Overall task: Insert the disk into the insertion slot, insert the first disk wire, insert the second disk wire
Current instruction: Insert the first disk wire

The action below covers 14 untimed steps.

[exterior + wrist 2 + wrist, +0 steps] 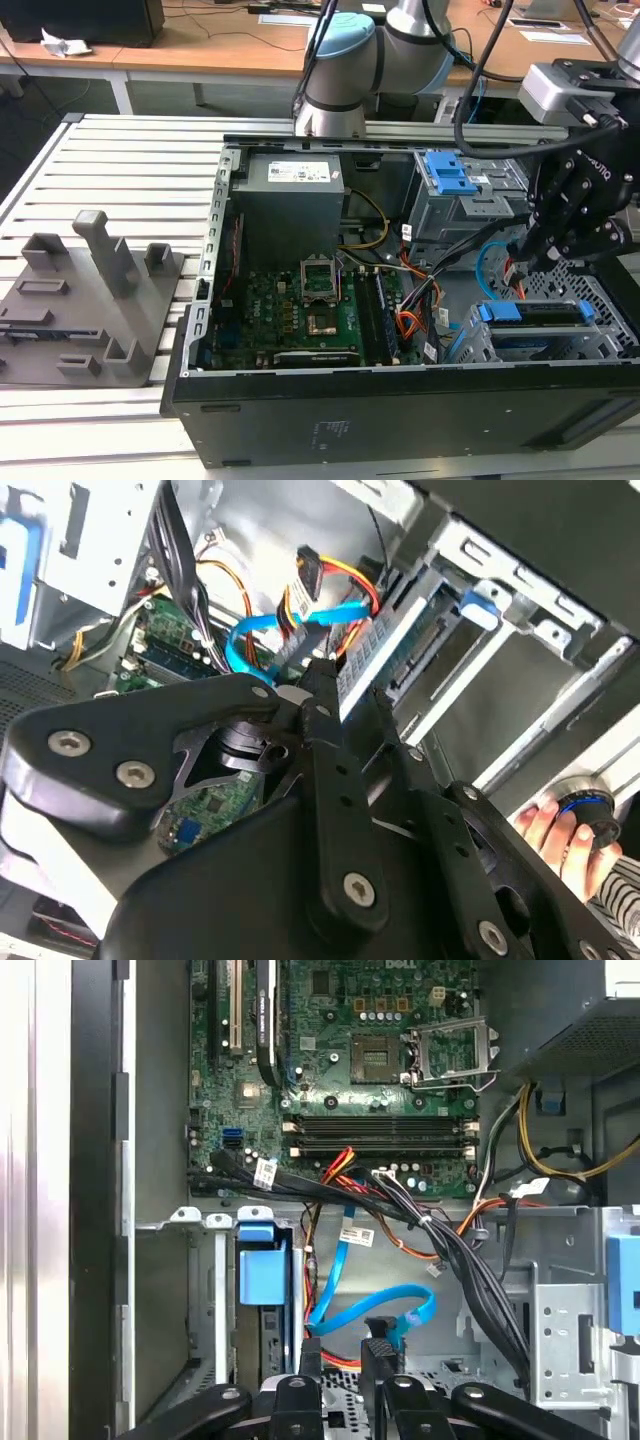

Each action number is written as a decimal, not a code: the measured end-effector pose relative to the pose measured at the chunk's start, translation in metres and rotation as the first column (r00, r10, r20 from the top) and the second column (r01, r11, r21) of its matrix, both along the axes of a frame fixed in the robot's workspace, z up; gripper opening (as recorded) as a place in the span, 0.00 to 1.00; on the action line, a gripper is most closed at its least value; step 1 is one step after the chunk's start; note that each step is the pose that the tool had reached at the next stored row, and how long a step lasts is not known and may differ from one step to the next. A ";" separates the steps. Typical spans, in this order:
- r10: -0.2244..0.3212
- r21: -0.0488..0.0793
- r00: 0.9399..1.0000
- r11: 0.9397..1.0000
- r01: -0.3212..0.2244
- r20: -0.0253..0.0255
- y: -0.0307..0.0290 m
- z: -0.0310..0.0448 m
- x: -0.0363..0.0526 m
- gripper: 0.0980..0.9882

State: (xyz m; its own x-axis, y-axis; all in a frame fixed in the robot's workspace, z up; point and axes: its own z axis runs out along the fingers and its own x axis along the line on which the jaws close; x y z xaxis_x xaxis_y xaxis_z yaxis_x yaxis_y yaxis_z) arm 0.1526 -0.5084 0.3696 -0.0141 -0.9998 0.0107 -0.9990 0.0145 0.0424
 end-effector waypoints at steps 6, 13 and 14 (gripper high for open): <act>0.001 0.000 1.000 1.000 -0.001 0.000 0.0215 -0.0046 0.0062 0.23; 0.001 -0.015 1.000 1.000 -0.001 0.000 0.0230 -0.0163 0.0062 0.23; 0.001 -0.016 1.000 1.000 -0.001 0.000 0.0230 -0.0163 0.0062 0.08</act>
